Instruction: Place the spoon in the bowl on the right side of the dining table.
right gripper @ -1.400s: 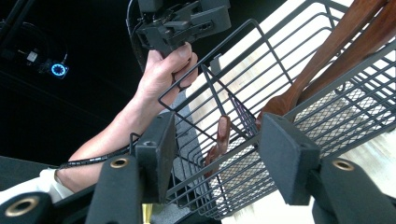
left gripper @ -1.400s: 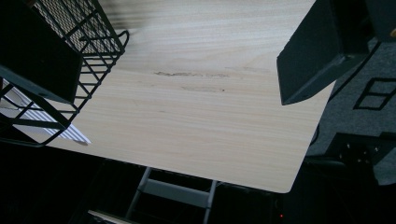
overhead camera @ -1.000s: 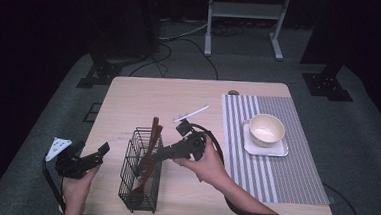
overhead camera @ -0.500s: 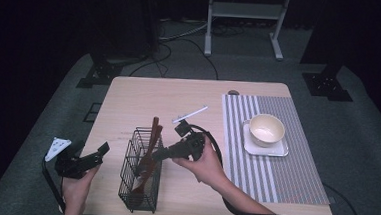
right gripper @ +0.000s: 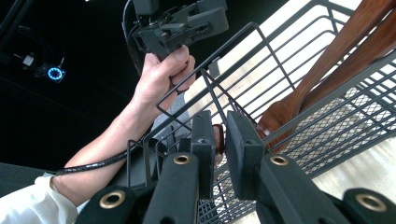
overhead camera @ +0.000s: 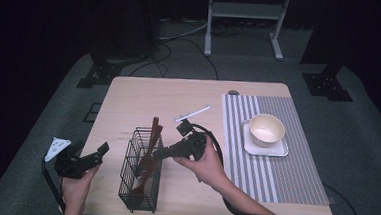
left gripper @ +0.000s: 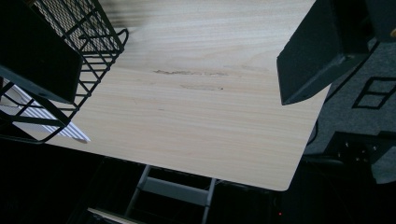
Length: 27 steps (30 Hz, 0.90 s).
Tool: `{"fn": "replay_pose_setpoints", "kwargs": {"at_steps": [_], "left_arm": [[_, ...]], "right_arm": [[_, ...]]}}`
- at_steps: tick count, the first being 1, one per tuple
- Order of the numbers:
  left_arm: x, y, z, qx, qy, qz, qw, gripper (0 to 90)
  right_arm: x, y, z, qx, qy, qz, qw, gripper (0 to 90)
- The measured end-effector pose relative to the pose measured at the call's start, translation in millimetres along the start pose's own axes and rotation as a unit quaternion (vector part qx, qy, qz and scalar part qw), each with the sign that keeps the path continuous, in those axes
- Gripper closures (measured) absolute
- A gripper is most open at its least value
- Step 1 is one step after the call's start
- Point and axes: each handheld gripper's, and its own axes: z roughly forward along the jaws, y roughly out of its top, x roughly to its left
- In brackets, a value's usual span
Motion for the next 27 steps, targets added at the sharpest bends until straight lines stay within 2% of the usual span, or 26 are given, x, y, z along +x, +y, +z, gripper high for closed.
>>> {"fn": "replay_pose_setpoints", "kwargs": {"at_steps": [13,27], "left_arm": [[-0.3,0.0,0.2,0.000,0.000,0.001,1.0000,0.0],[-0.9,-0.1,0.3,0.000,0.000,0.001,1.0000,0.0]], "right_arm": [[6.8,3.7,-16.2,-0.011,-0.008,-0.006,0.9999,82.7],[9.2,6.8,-33.2,-0.026,-0.015,-0.001,0.9996,83.3]]}}
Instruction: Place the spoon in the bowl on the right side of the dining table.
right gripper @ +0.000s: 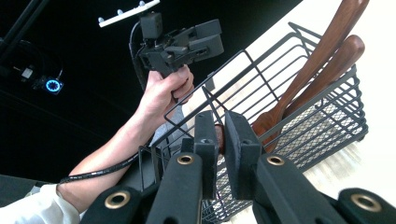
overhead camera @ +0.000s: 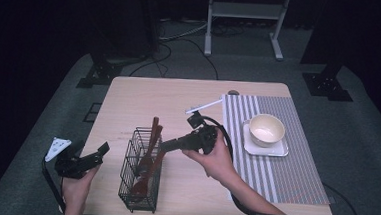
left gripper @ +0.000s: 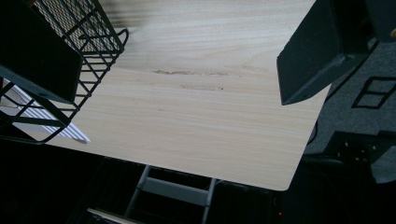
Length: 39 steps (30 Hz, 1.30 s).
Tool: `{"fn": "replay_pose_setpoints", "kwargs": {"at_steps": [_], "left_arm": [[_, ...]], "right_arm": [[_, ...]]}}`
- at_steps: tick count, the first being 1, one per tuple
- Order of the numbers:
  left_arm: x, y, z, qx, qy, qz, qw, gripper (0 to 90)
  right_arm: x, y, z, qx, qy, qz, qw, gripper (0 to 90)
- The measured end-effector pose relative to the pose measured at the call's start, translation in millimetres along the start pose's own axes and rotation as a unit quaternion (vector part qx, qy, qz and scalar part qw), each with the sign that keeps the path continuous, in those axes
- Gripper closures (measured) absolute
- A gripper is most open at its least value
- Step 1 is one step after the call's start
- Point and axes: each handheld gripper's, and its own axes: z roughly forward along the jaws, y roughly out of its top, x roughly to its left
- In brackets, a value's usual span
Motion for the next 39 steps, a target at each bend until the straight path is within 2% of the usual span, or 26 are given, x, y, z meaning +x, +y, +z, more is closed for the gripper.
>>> {"fn": "replay_pose_setpoints", "kwargs": {"at_steps": [10,24,39], "left_arm": [[-0.2,0.0,0.0,0.000,0.001,0.002,1.0000,0.0],[-0.9,-0.2,0.4,0.001,0.001,0.003,1.0000,0.0],[-0.7,-0.3,0.4,0.001,0.002,0.003,1.0000,0.0]], "right_arm": [[-1.3,3.8,-11.0,-0.016,-0.003,0.011,0.9998,83.5],[-3.0,10.0,-29.6,-0.041,0.006,0.027,0.9988,83.6],[-6.0,11.2,-46.5,-0.056,0.006,0.036,0.9978,83.6]]}}
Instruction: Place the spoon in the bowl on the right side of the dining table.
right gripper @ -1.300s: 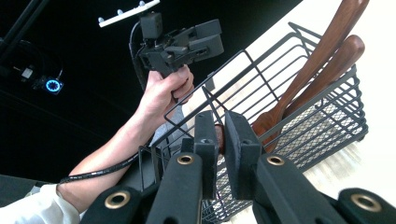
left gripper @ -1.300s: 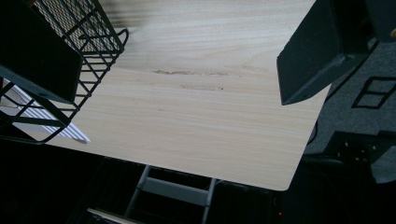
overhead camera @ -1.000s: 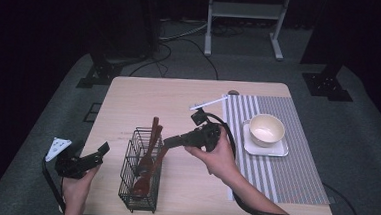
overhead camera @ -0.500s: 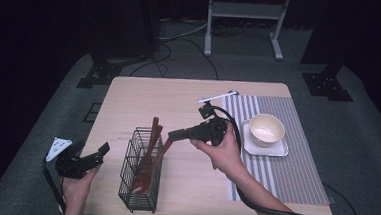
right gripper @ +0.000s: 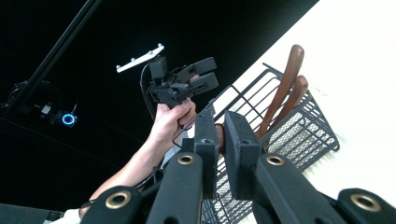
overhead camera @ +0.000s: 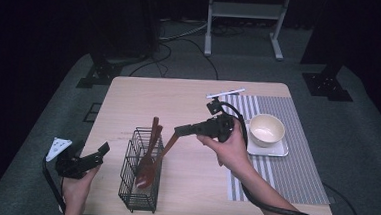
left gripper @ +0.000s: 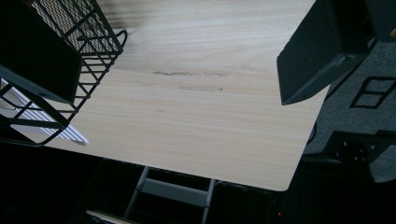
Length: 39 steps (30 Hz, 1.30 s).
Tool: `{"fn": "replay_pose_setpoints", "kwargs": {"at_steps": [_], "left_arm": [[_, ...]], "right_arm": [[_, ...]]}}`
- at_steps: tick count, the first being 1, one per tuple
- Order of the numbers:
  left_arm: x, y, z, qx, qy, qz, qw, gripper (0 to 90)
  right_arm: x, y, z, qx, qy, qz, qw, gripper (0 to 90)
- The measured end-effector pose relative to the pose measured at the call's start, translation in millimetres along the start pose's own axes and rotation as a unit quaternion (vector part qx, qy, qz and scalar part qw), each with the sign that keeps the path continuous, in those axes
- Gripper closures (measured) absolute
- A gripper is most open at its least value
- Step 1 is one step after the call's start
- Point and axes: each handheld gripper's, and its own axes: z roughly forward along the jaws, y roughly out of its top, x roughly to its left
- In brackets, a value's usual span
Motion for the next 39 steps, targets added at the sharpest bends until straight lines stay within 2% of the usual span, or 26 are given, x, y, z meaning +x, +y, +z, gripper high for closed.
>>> {"fn": "replay_pose_setpoints", "kwargs": {"at_steps": [17,39], "left_arm": [[0.4,0.1,-0.4,0.000,0.001,0.001,1.0000,0.0],[1.0,0.1,-0.6,0.000,0.003,0.002,1.0000,0.0]], "right_arm": [[-3.9,0.4,-17.3,-0.014,-0.001,0.012,0.9998,83.7],[-19.4,-2.7,-41.1,-0.030,-0.012,0.033,0.9989,83.7]]}}
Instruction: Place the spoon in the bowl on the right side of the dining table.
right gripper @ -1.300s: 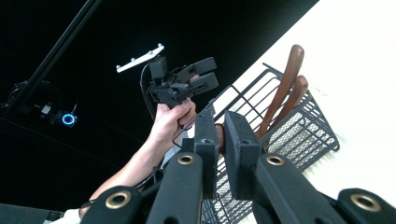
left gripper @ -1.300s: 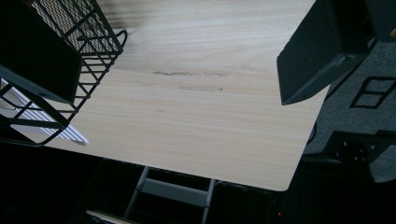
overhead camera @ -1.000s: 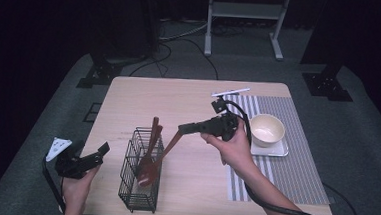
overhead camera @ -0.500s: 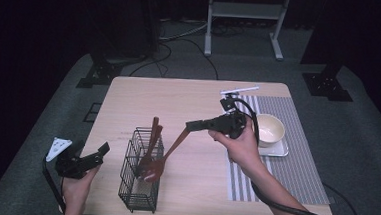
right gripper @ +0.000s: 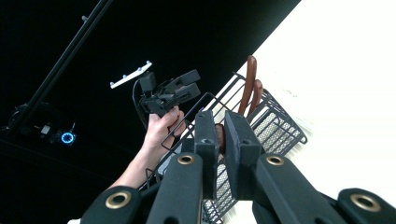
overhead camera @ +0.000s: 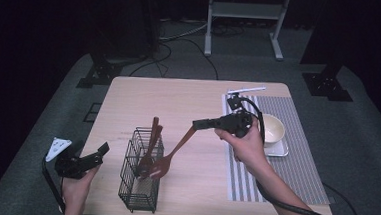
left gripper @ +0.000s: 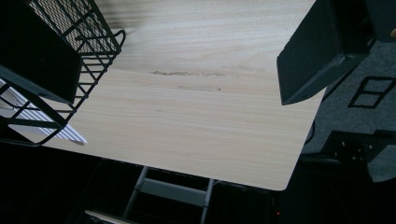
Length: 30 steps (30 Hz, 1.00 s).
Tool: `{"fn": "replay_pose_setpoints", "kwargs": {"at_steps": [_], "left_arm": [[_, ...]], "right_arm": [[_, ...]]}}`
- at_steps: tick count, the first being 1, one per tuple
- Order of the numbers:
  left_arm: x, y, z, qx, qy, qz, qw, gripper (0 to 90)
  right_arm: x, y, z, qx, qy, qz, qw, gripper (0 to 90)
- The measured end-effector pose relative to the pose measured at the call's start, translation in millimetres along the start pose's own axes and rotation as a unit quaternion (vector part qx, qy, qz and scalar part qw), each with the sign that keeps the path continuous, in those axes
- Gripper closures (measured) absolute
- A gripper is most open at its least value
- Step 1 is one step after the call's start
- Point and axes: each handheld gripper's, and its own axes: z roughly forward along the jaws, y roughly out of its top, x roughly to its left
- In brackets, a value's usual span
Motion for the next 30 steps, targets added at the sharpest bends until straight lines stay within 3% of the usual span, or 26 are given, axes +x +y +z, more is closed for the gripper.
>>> {"fn": "replay_pose_setpoints", "kwargs": {"at_steps": [30], "left_arm": [[0.0,-0.8,0.7,0.003,0.000,0.002,1.0000,0.0]], "right_arm": [[-25.7,-3.9,-28.3,-0.019,-0.024,0.027,0.9992,83.7]]}}
